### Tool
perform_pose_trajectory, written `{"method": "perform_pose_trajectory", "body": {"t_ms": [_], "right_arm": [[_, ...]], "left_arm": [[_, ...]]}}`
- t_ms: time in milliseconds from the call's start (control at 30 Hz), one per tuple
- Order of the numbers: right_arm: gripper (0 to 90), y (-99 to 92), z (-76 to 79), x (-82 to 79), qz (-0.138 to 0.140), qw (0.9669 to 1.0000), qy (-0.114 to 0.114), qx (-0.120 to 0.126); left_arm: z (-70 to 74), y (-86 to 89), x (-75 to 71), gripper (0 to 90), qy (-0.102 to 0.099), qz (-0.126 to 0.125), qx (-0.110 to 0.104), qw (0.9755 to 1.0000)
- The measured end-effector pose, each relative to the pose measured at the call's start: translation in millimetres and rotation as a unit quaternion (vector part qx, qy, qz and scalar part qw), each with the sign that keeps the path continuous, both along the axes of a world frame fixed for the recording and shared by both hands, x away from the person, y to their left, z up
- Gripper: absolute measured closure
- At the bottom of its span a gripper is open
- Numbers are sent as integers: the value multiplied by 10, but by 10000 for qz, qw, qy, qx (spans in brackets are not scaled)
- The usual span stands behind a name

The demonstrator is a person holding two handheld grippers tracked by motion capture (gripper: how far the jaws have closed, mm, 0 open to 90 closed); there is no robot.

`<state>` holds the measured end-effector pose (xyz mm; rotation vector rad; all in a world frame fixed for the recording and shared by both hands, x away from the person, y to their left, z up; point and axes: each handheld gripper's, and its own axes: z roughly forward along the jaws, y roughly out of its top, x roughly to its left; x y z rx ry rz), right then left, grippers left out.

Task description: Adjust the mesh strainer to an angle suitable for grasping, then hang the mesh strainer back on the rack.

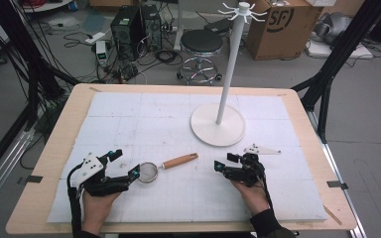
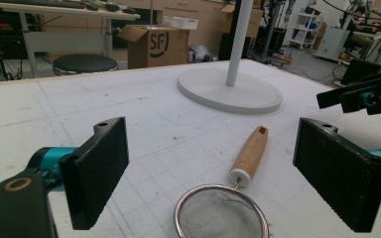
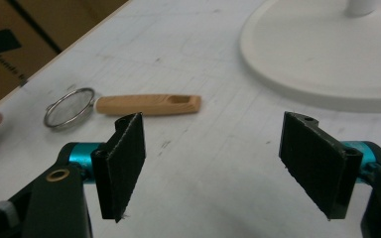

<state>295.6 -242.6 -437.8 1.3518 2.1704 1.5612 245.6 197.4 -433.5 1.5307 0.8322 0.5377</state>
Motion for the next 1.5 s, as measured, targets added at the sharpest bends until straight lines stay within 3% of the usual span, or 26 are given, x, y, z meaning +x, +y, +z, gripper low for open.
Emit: {"method": "perform_pose_trajectory", "body": {"t_ms": [100,567,800,967,1033,1067,1133,1267,1367,1500], "right_arm": [[239,-44,36,-6,1,9999,-34,113],[234,-192,151,-138,-61,9994,-301,181],[224,-286,190,-134,-197,9986,-400,282],[224,-323,189,-118,-249,9984,-441,232],[226,-332,192,-120,-326,9980,-520,132],[226,-342,193,-114,-311,9979,-558,103],[226,-359,200,-110,-319,9980,-543,104],[226,-411,206,-100,-379,9975,-580,116],[226,-431,208,-97,-379,9975,-583,137],[222,-456,202,-89,-423,9972,-601,110]], "left_arm": [[0,4,-7,148,-9,-10,-13,10000],[13,11,-17,148,-26,-40,-53,10000],[76,-97,125,153,317,-490,-115,9982],[132,-147,217,153,427,-694,-9,9967],[144,-170,271,153,620,-862,80,9943],[154,-191,293,153,673,-882,236,9936],[171,-243,332,157,725,-989,456,9914],[224,-336,412,166,837,-1178,658,9873],[262,-400,487,206,1053,-1411,805,9811],[274,-517,558,211,1205,-1498,1089,9753]]}}
